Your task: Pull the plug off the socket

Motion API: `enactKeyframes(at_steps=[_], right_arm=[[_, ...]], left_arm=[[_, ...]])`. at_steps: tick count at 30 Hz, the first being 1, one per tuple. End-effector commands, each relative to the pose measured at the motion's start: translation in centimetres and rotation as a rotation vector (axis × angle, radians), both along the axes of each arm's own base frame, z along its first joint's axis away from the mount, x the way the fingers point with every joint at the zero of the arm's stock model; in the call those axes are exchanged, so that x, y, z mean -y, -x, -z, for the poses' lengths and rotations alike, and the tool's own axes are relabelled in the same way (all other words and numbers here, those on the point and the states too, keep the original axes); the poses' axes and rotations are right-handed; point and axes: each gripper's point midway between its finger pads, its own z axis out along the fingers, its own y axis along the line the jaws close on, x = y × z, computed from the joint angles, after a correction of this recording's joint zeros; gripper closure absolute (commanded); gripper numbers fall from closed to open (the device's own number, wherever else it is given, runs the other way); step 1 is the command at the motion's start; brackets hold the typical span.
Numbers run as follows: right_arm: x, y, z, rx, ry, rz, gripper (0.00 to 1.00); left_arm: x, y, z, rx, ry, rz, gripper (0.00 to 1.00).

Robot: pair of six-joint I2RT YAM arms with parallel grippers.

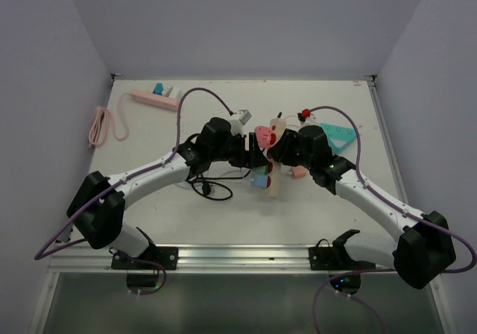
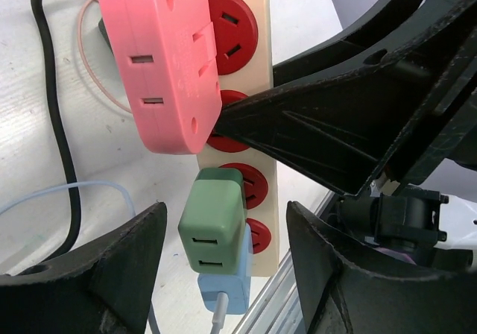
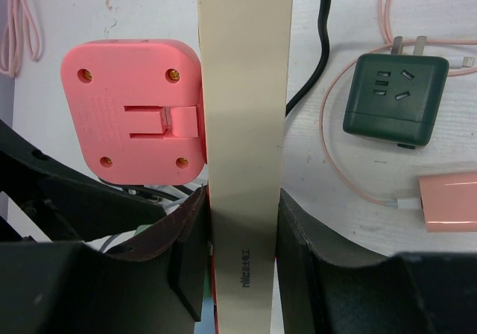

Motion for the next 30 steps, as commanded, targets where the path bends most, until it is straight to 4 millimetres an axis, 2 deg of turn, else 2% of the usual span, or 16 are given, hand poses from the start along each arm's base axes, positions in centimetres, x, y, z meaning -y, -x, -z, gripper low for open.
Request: enactKeyframes(at_steps=[1, 9, 13, 19, 22, 23, 25, 26, 28, 29, 30], right_arm=[[-1.7, -2.0, -6.6, 0.169, -0.132, -0.003, 1.0], [-2.1, -1.9, -7.0, 0.168, -0.161, -0.014, 1.0], [-2.1, -1.9, -7.7, 0.19, -0.184, -0.011, 1.0], [-1.8, -1.6, -8.1, 0.202, -0.208, 0.005, 1.0], [-1.8, -1.5, -8.1, 0.2, -0.222, 0.007, 1.0], [-1.8, -1.4, -7.9, 0.196, -0.223, 0.007, 1.0], [-1.9, -1.3, -7.6, 0.182, -0.231, 0.01, 1.0], [-1.8, -1.2, -7.2, 0.174, -0.229, 0.012, 0.99], [-1.8, -1.1, -6.9, 0.16, -0.243, 0.018, 0.88], [-1.8, -0.9, -6.3, 0.149, -0.242, 0.022, 0.76], [-1.7, -0.8, -6.3, 0.147, -0.248, 0.024, 0.69]], left_arm=[[0.7, 0.5, 0.0, -0.015, 0.031, 0.024, 0.32], [1.0, 0.6, 1.3, -0.056, 0.031, 0.025, 0.44], [1.2, 0.7, 1.4, -0.066, 0.037, 0.03, 0.47], [1.5, 1.2, 1.0, -0.068, 0.063, 0.056, 0.59], [1.5, 1.4, 0.6, -0.056, 0.079, 0.061, 0.74], [1.4, 1.4, 0.5, -0.053, 0.082, 0.062, 0.84], [1.4, 1.4, -0.1, -0.035, 0.094, 0.062, 0.92], [1.3, 1.4, -0.1, -0.029, 0.095, 0.056, 0.99], [1.2, 1.2, -0.7, -0.006, 0.104, 0.049, 1.0], [1.1, 1.2, -0.7, 0.0, 0.106, 0.047, 1.0], [1.1, 1.2, -1.0, 0.009, 0.111, 0.044, 1.0]])
